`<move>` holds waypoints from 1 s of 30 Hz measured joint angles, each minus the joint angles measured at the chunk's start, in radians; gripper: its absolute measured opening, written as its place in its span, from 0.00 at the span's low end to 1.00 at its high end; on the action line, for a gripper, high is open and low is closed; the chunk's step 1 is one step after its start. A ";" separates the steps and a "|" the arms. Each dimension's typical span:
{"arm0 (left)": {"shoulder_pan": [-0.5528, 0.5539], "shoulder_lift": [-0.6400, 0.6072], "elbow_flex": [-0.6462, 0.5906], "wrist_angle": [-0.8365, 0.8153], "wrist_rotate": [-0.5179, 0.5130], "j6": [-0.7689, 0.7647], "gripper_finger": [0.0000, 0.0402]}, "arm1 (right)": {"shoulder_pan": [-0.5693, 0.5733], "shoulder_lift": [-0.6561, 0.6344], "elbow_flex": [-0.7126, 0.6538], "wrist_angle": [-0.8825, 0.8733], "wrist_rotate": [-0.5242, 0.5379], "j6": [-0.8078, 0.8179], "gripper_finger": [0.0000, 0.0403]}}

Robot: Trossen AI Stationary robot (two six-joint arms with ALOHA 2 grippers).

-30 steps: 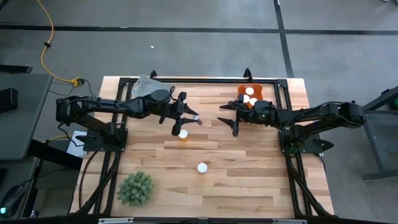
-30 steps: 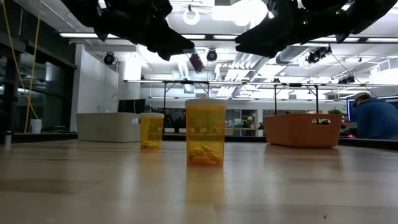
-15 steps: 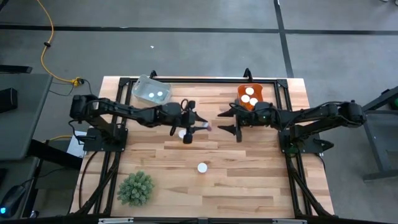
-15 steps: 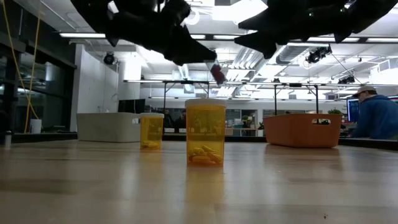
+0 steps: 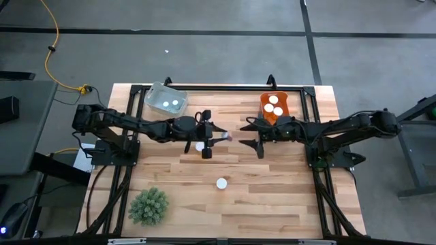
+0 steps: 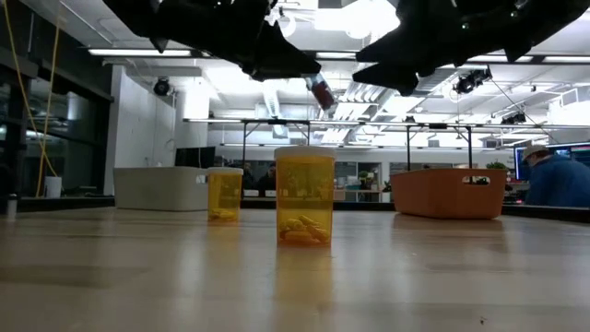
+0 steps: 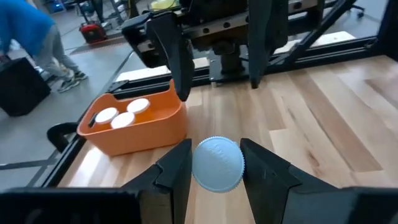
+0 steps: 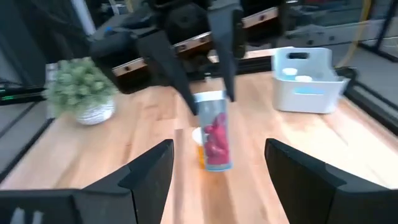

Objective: Pick and place medicine bottles into bin by pill shape (circle, oval)
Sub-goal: Put the blue capsule bottle into the orange bin

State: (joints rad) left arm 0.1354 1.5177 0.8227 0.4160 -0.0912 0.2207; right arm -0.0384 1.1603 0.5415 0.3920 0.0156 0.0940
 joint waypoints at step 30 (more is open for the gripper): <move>0.000 0.000 0.000 -0.029 0.002 0.000 0.29 | -0.006 0.328 0.282 -0.144 -0.023 -0.050 0.59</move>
State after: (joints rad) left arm 0.1356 1.5181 0.8223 0.3866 -0.0892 0.2206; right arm -0.0444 1.4883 0.8234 0.2481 -0.0079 0.0444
